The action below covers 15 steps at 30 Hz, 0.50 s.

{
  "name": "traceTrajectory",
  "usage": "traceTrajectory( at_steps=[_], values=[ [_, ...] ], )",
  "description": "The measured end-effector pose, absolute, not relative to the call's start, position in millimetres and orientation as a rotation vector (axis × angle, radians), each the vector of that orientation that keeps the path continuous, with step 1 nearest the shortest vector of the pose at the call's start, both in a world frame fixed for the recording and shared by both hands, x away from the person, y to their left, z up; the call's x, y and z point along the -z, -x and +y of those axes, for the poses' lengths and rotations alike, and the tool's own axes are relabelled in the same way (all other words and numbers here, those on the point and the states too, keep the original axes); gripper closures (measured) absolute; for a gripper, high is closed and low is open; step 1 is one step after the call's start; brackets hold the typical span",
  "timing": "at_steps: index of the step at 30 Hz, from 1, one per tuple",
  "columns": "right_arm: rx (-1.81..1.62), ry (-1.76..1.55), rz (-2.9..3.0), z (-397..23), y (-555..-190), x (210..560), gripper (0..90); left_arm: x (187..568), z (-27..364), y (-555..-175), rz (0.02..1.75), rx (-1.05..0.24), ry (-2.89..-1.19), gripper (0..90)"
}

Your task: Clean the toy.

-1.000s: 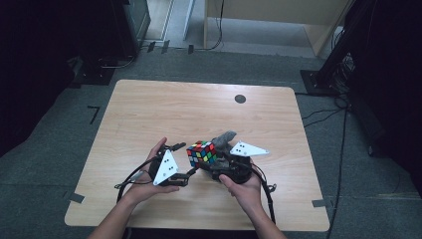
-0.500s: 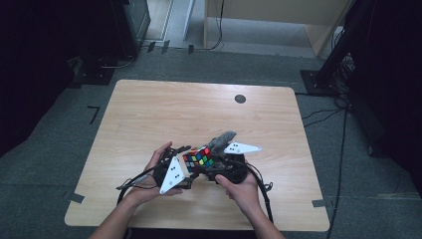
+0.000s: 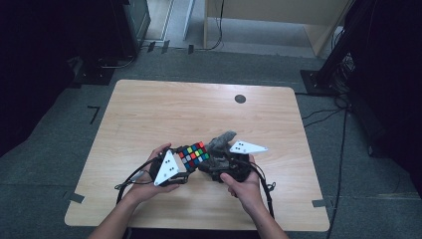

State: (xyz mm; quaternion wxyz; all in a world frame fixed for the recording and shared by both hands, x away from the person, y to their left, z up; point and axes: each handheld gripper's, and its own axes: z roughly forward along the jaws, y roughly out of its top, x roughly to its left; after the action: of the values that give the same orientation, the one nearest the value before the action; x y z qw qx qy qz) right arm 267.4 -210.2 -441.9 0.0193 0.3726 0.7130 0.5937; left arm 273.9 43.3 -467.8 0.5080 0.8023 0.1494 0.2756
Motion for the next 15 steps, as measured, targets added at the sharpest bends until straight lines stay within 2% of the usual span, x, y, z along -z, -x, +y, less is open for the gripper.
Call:
traceTrajectory(
  at_steps=[4,5,10,15],
  values=[
    [-1.699,-1.147,2.126,-219.6,-270.8,443.8,21.9,465.9,53.3,-282.7,0.483,-0.558,-1.921,33.8],
    [-1.583,-1.144,2.105,-220.0,-272.1,448.2,21.9,465.2,54.6,-283.6,0.497,-0.544,-1.917,33.8],
    [-1.467,-1.203,2.114,-215.9,-282.5,470.1,19.1,463.0,57.3,-287.2,0.565,-0.484,-1.876,33.8],
    [-1.251,-1.191,2.165,-205.3,-289.0,488.1,23.5,461.3,63.5,-290.6,0.611,-0.443,-1.843,33.4]
  ],
)
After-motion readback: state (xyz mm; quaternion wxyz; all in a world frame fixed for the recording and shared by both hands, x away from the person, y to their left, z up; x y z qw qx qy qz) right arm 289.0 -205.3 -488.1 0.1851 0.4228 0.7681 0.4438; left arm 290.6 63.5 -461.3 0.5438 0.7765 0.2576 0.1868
